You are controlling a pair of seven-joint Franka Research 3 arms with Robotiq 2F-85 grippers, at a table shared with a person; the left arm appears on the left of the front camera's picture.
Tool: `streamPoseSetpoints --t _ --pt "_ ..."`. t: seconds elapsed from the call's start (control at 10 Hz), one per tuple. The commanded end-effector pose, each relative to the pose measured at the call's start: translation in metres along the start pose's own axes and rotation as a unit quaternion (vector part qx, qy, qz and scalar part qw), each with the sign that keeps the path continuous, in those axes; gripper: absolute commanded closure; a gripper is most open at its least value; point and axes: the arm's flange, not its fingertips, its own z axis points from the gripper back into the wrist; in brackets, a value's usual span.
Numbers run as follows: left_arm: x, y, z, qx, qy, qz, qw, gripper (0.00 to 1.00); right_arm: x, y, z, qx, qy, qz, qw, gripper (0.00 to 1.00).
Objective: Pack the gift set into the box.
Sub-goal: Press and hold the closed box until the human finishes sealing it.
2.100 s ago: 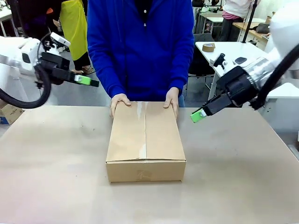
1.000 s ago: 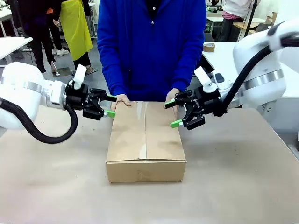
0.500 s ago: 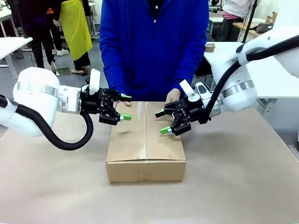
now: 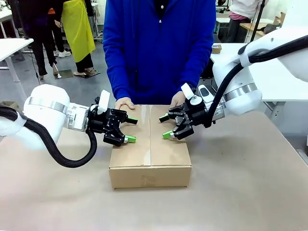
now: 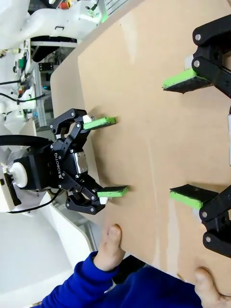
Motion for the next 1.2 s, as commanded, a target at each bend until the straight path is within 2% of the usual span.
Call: streamPoseSetpoints --t 0.0,0.2,0.3,0.4,1.1 --pt "-0.0013 0.0078 -0.0052 -0.013 0.031 0.003 0.999 0.0 -0.0009 0.0011 -0.0065 -0.019 0.024 -0.015 0.999 0.0" --pt "-0.0005 0.0102 -0.008 -0.003 0.049 0.012 0.999 0.0 -0.0045 0.0007 -0.0012 -0.01 0.027 -0.028 0.999 0.0" --pt "0.0013 0.0119 -0.0067 0.003 0.052 0.027 0.998 0.0 0.0004 -0.0006 0.0001 -0.005 0.005 -0.01 1.0 0.0" --pt "0.005 0.0085 -0.0029 -0.006 0.017 0.009 1.0 0.0 0.0004 -0.0006 0.0001 -0.005 0.005 -0.01 1.0 0.0" --pt "0.005 0.0085 -0.0029 -0.006 0.017 0.009 1.0 0.0 0.0004 -0.0006 0.0001 -0.005 0.005 -0.01 1.0 0.0"
